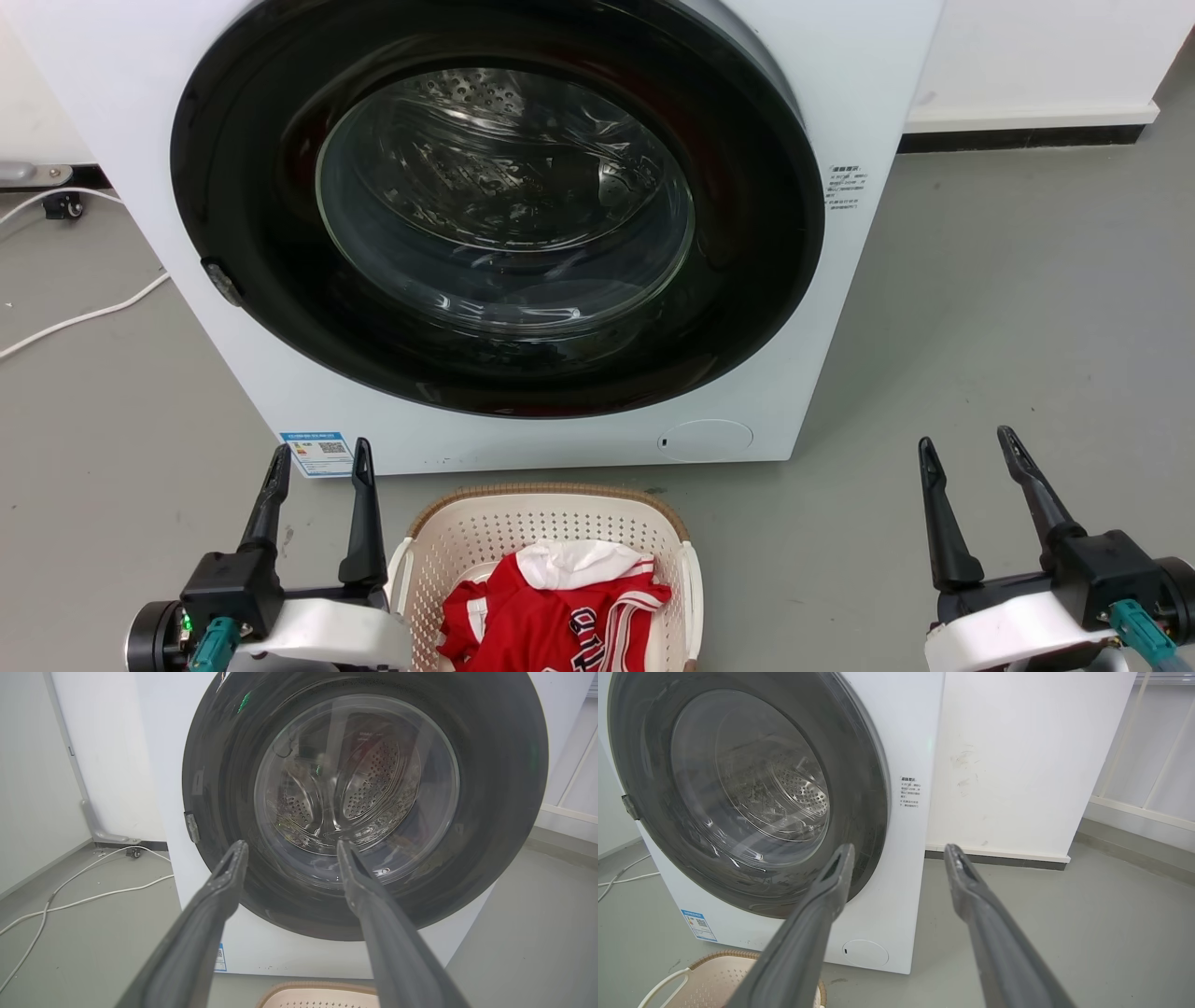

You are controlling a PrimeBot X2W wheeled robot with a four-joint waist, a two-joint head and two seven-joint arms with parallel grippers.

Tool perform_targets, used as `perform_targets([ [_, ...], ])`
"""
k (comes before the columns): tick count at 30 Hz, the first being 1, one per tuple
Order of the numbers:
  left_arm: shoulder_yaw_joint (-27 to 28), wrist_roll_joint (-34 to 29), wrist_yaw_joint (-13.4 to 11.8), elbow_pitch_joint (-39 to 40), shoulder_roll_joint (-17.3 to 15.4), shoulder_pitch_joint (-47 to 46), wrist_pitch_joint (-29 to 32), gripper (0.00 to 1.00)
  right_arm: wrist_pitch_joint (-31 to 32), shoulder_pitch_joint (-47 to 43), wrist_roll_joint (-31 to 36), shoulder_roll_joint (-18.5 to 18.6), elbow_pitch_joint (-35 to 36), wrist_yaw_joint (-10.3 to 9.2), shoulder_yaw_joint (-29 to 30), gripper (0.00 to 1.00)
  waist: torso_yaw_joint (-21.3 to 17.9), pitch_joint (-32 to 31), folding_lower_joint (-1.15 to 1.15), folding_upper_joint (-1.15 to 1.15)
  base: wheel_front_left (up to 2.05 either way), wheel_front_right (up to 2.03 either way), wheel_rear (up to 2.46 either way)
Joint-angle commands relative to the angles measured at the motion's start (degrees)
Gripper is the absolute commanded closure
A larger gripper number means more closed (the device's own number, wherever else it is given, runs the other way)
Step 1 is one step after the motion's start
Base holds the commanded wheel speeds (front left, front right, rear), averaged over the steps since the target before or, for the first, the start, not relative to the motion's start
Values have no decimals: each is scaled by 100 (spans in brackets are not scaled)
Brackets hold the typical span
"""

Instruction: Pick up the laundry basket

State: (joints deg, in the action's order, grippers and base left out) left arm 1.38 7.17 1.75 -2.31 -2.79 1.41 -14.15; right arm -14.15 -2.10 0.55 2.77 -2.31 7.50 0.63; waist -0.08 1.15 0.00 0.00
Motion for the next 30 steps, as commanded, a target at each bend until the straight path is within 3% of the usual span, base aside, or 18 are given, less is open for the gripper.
perform_targets([
  [1,-12,-107,-22,21,-16,52,-48,0,-51,-58,94,19,25,-2,-2,0,2,0,0,0,0,0,0],
  [8,-33,-371,-70,34,-17,90,-118,0,-117,-100,236,18,-10,-2,33,0,11,2,0,0,0,0,0],
  [30,17,-354,-63,-32,-16,117,-108,0,-107,-100,29,18,-81,-2,0,0,31,-23,0,0,0,0,0],
])
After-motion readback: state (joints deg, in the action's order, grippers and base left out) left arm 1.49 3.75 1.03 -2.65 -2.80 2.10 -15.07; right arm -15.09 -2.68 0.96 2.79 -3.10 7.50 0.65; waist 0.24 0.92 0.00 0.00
